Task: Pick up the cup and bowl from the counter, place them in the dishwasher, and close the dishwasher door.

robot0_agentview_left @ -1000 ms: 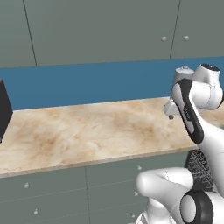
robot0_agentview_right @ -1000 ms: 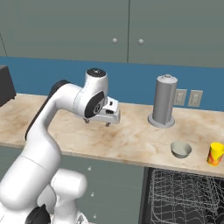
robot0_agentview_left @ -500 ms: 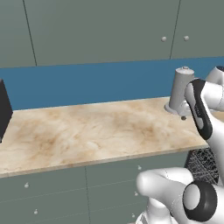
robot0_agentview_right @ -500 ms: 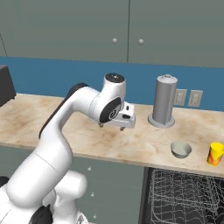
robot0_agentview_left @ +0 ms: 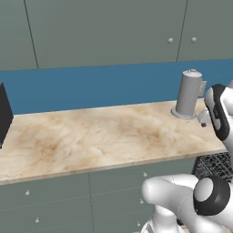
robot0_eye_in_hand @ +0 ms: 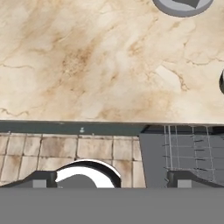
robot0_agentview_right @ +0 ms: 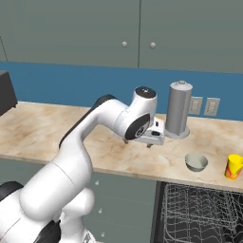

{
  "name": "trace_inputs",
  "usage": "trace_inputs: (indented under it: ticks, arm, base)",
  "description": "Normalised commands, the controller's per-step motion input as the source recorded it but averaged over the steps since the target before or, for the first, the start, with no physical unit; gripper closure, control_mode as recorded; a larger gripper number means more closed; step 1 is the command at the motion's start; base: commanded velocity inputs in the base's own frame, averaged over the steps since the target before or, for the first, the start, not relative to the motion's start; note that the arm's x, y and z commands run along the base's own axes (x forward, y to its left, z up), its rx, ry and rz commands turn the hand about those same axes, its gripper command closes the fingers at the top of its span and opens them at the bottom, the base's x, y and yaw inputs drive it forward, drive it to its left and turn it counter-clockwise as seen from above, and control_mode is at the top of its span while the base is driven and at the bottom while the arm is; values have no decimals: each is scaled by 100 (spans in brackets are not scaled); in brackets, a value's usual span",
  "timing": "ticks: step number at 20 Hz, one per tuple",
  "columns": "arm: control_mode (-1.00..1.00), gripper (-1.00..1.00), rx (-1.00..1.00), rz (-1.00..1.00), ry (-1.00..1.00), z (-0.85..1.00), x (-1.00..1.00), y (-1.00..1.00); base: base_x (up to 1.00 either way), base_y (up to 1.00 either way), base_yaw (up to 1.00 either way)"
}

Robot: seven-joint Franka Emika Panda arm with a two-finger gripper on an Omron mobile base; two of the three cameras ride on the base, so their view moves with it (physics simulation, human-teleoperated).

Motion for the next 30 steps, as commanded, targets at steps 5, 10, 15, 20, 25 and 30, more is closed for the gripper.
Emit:
trace_inputs:
  ticks: [5,10,15,20,25,30]
  arm:
    - [-100,-100,0,0,0,-12,2,-57]
    - [-100,-100,0,0,0,-14,4,-56]
    - [-100,-100,0,0,0,-10,8,-54]
    - [-100,-100,0,0,0,-9,11,-54]
    - [-100,-100,0,0,0,-12,14,-51]
    - [-100,-100,0,0,-2,-11,6,-43]
  base:
    - [0,0,0]
    - [0,0,0]
    - [0,0,0]
    - [0,0,0]
    - [0,0,0]
    - [0,0,0]
